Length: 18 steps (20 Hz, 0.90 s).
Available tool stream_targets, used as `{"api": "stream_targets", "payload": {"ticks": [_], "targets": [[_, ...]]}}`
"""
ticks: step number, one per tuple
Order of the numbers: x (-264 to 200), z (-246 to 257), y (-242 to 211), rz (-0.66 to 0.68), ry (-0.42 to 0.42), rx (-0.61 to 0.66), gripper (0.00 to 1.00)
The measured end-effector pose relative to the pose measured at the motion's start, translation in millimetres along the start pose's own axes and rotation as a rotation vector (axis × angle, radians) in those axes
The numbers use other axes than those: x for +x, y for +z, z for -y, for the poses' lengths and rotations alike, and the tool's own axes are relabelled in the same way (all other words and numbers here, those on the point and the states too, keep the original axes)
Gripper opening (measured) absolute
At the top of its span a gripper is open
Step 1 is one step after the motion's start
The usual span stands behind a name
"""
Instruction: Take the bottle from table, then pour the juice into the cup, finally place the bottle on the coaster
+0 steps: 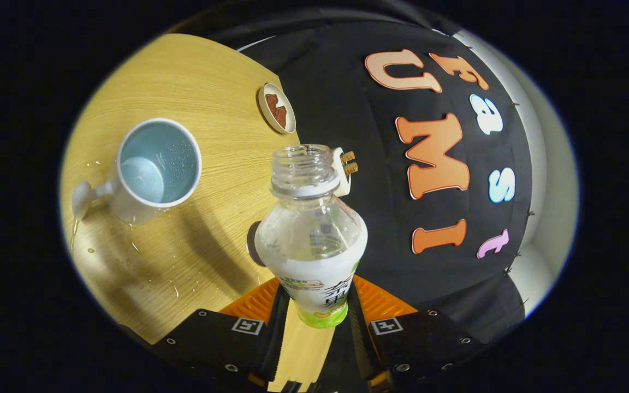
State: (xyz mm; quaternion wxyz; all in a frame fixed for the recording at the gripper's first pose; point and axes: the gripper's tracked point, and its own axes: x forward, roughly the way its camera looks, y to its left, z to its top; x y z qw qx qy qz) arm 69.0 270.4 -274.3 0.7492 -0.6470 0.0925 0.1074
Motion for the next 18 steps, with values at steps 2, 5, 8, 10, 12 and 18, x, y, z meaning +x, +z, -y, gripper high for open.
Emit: {"api": "stream_targets", "payload": {"ticks": [2,5,8,10,12,18], "targets": [[3,-1,0,0.002,-0.002,-0.041,0.57],[6,-3,0,0.003,-0.002,-0.105,0.57],[6,-4,4,0.018,0.0,-0.156,0.57],[5,-3,8,0.027,-0.008,-0.187,0.57],[6,-3,11,0.037,-0.016,-0.222,0.57],[11,-3,18,0.056,-0.023,-0.298,0.57]]}}
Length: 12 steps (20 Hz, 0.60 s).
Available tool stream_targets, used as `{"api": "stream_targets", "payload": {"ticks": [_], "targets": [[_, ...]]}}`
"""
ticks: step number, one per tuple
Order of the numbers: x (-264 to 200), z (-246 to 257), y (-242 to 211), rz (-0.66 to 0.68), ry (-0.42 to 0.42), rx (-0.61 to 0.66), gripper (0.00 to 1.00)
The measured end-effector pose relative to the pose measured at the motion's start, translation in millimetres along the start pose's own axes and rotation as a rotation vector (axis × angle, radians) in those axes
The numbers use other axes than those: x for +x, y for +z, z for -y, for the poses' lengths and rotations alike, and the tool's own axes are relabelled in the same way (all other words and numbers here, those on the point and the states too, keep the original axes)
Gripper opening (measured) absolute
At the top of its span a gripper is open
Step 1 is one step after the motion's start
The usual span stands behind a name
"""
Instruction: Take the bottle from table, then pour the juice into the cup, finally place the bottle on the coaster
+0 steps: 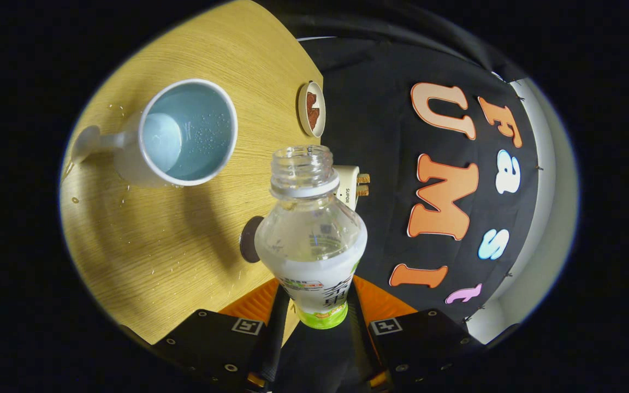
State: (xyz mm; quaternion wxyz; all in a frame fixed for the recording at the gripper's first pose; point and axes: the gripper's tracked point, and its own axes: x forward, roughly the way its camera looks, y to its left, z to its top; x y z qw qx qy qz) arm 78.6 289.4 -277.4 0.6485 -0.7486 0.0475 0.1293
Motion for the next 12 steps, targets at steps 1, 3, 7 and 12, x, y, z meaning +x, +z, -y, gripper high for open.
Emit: {"api": "stream_targets", "payload": {"ticks": [1,3,7,12], "targets": [[0.7,1.3,0.7,0.003,-0.004,-0.013,0.57],[1.1,3.1,3.2,0.012,-0.011,-0.038,0.57],[2.4,1.8,3.0,0.017,-0.009,-0.079,0.57],[5.4,2.1,5.6,0.029,-0.011,-0.11,0.57]]}}
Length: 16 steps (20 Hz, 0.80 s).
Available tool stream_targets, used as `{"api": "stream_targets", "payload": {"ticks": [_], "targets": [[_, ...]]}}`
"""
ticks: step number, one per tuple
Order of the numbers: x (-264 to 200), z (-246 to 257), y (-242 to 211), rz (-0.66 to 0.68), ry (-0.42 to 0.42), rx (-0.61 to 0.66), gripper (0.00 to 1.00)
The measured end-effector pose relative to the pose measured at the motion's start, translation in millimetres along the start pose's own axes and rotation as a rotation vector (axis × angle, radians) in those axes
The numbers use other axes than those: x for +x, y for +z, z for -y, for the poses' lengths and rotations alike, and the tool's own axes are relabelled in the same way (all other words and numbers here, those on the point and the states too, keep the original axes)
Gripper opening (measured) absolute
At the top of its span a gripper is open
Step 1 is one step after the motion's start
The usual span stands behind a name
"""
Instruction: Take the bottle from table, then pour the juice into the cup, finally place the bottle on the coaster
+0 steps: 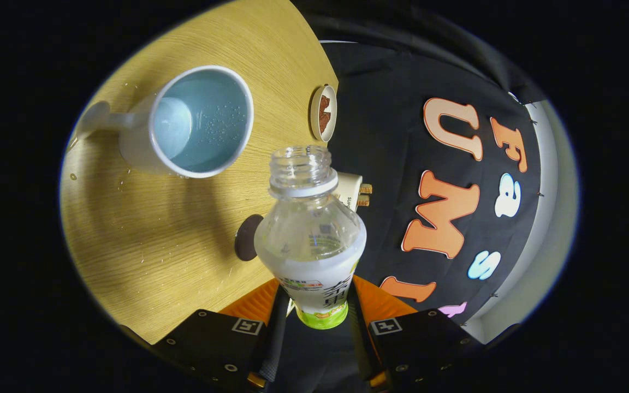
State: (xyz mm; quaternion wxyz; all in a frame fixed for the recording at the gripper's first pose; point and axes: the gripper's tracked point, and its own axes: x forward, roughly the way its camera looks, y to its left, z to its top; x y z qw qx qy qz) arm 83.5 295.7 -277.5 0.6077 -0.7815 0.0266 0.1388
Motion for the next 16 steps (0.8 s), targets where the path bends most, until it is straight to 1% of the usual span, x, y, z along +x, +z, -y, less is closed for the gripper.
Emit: {"api": "stream_targets", "payload": {"ticks": [16], "targets": [[0.0,-3.2,6.7,0.04,0.024,-0.106,0.57]]}}
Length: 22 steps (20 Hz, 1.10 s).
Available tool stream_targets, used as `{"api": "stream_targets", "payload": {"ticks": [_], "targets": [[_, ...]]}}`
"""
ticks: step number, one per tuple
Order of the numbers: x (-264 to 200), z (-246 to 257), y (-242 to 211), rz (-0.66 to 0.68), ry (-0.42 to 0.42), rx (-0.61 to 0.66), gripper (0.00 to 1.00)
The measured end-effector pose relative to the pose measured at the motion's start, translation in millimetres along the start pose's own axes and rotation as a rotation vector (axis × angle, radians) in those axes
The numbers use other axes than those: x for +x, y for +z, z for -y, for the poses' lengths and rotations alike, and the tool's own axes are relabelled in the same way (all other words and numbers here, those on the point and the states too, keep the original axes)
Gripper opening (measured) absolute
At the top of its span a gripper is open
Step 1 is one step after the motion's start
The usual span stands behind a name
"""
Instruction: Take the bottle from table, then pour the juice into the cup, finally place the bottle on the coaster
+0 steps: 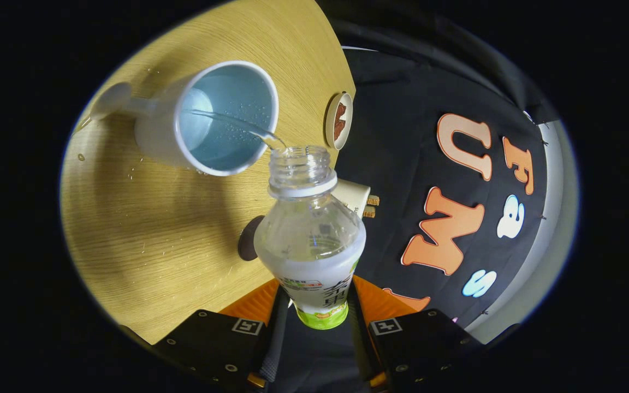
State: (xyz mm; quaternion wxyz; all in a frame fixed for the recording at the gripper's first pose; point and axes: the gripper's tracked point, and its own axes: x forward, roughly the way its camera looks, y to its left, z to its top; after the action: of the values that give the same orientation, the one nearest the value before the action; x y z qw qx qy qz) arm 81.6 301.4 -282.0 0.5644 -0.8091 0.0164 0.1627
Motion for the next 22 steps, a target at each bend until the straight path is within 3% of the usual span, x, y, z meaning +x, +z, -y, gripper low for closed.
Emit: {"api": "stream_targets", "payload": {"ticks": [22], "targets": [[-7,15,8,0.013,0.0,-0.147,0.57]]}}
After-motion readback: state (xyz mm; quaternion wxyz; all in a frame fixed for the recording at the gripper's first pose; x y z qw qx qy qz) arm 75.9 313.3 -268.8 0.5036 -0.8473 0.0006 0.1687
